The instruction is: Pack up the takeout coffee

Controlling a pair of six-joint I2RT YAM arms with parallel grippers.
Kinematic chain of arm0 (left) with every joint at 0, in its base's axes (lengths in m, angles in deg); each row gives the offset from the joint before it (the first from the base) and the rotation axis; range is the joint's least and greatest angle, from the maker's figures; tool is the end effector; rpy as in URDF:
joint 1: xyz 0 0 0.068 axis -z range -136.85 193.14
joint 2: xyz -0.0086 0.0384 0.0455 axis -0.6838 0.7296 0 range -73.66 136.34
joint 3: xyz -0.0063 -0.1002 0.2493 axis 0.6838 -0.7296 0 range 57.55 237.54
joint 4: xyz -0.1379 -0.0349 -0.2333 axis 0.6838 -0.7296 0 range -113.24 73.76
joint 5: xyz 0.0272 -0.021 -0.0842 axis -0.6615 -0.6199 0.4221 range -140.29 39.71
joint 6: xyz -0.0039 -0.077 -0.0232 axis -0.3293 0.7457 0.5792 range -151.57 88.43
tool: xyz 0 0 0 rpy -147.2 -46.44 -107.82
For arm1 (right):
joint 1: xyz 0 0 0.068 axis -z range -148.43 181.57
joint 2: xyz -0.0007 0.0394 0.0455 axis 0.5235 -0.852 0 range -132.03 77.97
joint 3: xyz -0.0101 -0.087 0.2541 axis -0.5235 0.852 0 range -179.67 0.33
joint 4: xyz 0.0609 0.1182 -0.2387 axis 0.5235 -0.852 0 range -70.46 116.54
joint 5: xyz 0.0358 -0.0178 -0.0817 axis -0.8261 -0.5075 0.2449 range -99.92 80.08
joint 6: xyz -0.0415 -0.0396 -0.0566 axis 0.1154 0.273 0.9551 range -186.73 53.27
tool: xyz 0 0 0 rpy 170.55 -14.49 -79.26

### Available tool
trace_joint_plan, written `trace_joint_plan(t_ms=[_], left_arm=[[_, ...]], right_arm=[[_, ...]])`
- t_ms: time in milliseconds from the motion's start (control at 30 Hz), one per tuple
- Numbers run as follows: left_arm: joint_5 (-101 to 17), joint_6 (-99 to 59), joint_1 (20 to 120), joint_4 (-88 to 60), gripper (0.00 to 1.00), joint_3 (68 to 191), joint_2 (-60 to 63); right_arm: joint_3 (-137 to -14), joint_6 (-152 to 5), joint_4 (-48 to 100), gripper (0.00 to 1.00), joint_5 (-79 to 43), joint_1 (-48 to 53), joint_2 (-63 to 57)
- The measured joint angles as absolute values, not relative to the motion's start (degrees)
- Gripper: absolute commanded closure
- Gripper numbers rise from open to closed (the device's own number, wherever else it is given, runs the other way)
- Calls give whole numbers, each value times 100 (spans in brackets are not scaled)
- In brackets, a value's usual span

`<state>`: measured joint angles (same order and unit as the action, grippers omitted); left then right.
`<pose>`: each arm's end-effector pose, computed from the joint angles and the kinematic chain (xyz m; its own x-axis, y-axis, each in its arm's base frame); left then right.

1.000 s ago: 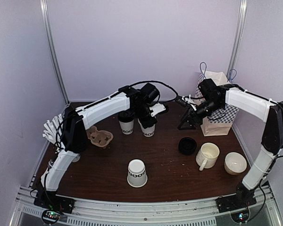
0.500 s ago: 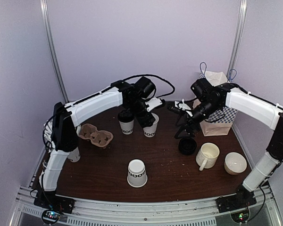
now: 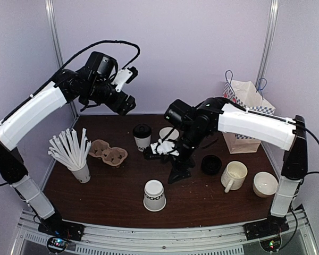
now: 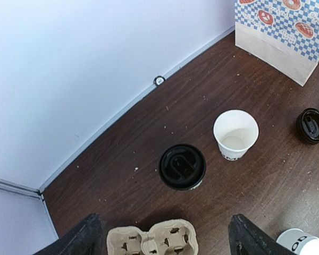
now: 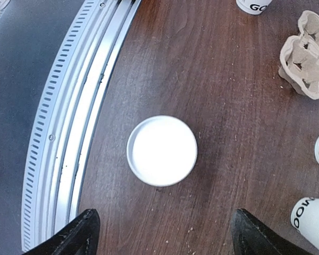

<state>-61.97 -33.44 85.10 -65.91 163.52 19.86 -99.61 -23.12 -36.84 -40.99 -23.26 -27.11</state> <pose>0.2977 -0.2487 0.4010 -0.4319 0.4315 -0.7920 0.5493 0.8223 0.1485 0.2001 0.3464 0.2767 0.1700 -0.7845 -0.5964 -0.9555 -0.2793 0.0951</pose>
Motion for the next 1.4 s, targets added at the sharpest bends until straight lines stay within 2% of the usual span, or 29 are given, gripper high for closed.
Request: trace_joint_plan(t_ms=[333,633,800,933,1133,1300,1400], left_arm=[[-6453,-2867,8272,-6547,9,15301,1100],[-6501,-2773,8206,-6366,10,14936,720],[-6427,-2688,8206,-6296,10,14780,733],[-6376,-2511,8206,-6001,10,14630,696],[-5777,-2015,8186,-4440,11,13281,8],[-4857,-1291,8186,-2263,17,12103,-460],[-4199,-666,8186,-757,23,11524,-388]], right_arm=[[-10809,-2506,-3871,4,-3747,-2879,-4280],[-10993,-2675,-4075,34,-3629,-2980,-4495],[-11004,-2906,-4064,36,-3797,-2873,-4488],[-10977,-3249,-4000,36,-4510,-2429,-4269],[-10269,-4747,-2623,35,-6416,-814,-2941],[-9743,-6760,-473,35,-7513,253,-2171],[-9284,-8475,1621,34,-7939,506,-2084]])
